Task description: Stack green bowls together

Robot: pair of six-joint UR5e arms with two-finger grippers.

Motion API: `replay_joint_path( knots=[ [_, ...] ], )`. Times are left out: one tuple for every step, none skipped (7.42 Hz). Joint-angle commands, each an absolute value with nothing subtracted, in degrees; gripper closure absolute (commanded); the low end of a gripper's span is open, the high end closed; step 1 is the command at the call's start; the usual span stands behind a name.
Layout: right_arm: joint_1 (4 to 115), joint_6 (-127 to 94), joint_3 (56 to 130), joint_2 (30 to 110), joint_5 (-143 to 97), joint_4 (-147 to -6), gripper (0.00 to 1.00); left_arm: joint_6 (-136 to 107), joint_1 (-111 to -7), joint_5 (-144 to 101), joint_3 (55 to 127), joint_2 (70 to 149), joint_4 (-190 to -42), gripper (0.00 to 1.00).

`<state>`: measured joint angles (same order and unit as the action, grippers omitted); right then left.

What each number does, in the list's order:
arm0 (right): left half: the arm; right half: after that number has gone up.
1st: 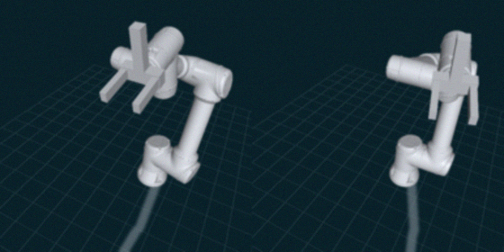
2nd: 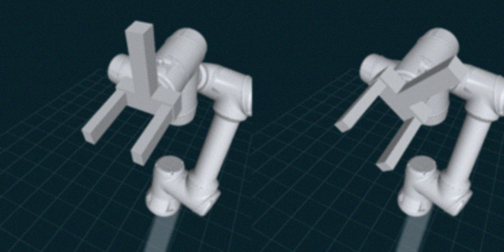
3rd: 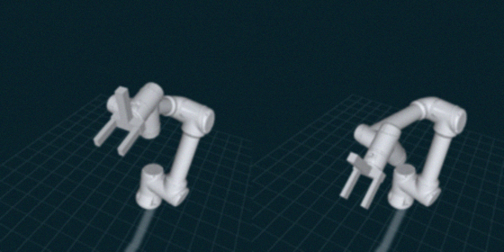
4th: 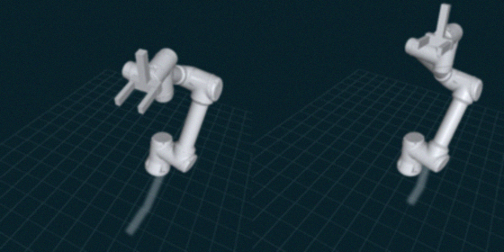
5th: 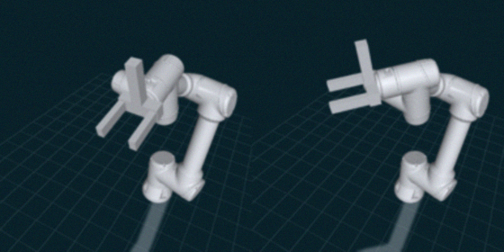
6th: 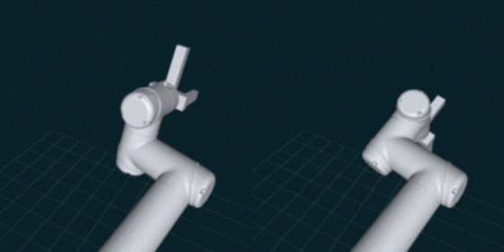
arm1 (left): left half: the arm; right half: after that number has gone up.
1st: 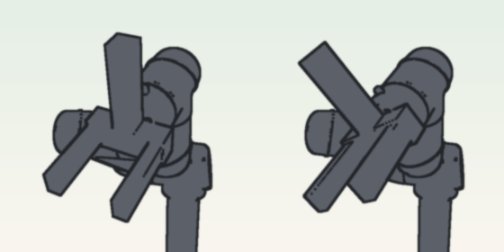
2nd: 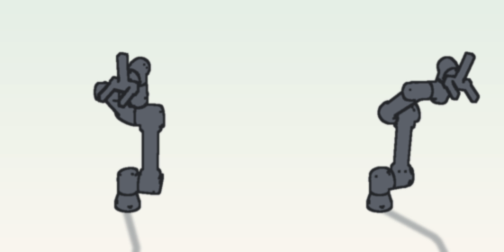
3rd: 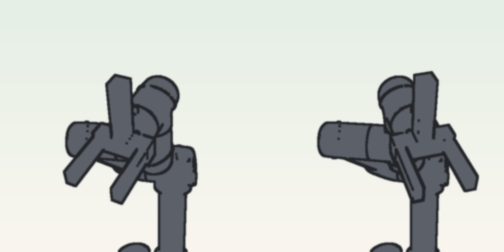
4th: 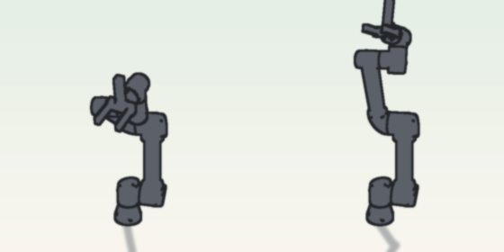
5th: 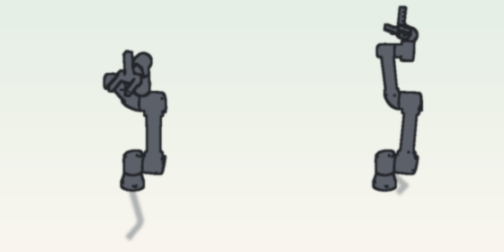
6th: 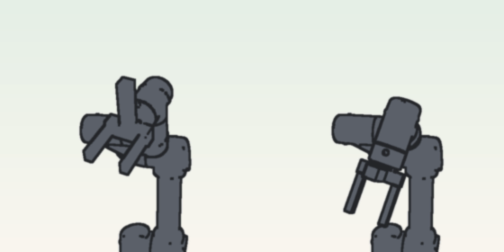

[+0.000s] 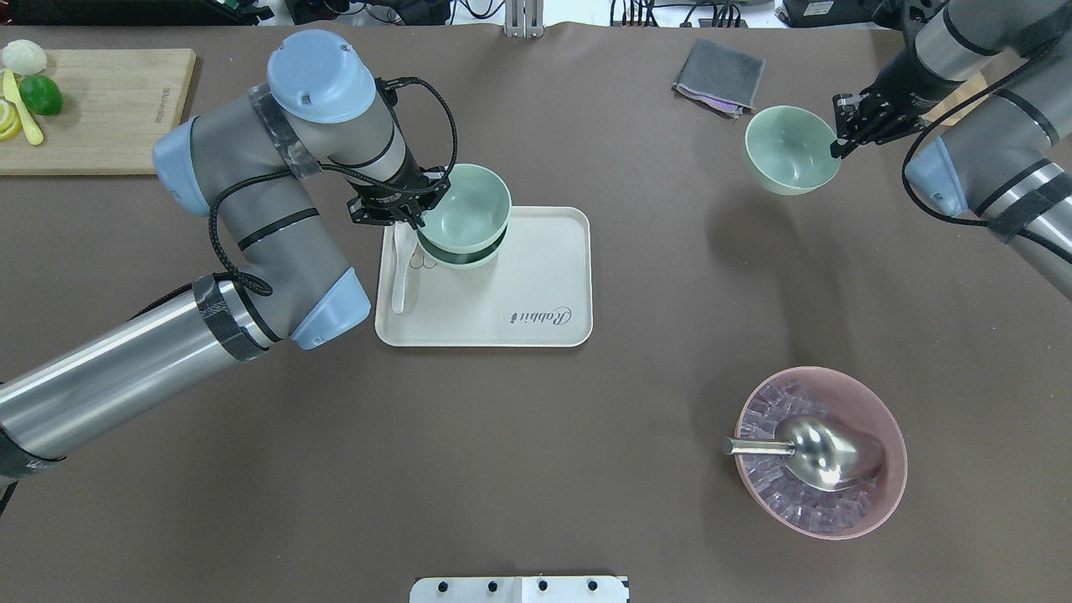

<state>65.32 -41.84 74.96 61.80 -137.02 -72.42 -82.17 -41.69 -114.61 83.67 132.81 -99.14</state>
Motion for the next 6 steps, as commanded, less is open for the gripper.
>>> replay_joint_path(
  knots=[
    [65.39,-41.84,74.97,61.79,-137.02,-72.42,1.00,-82.18,-41.57,-114.61,83.76,132.80,-99.14,1.00],
    [65.39,-41.84,74.97,61.79,-137.02,-72.42,1.00,-82.18,-41.57,-114.61,84.11,132.28,-99.14,1.00],
    [65.39,-41.84,74.97,61.79,-137.02,-72.42,1.00,-82.18,-41.57,-114.61,84.46,132.01,-99.14,1.00],
    [65.39,-41.84,74.97,61.79,-137.11,-72.42,1.00,-82.18,-41.57,-114.61,84.55,132.01,-99.14,1.00],
    [65.39,-41.84,74.97,61.79,-137.11,-72.42,1.00,-82.18,-41.57,-114.61,84.55,132.01,-99.14,1.00],
    [65.39,-41.84,74.97,61.79,-137.11,-72.42,1.00,-82.18,-41.57,-114.61,84.90,132.01,-99.05,1.00]
  ],
)
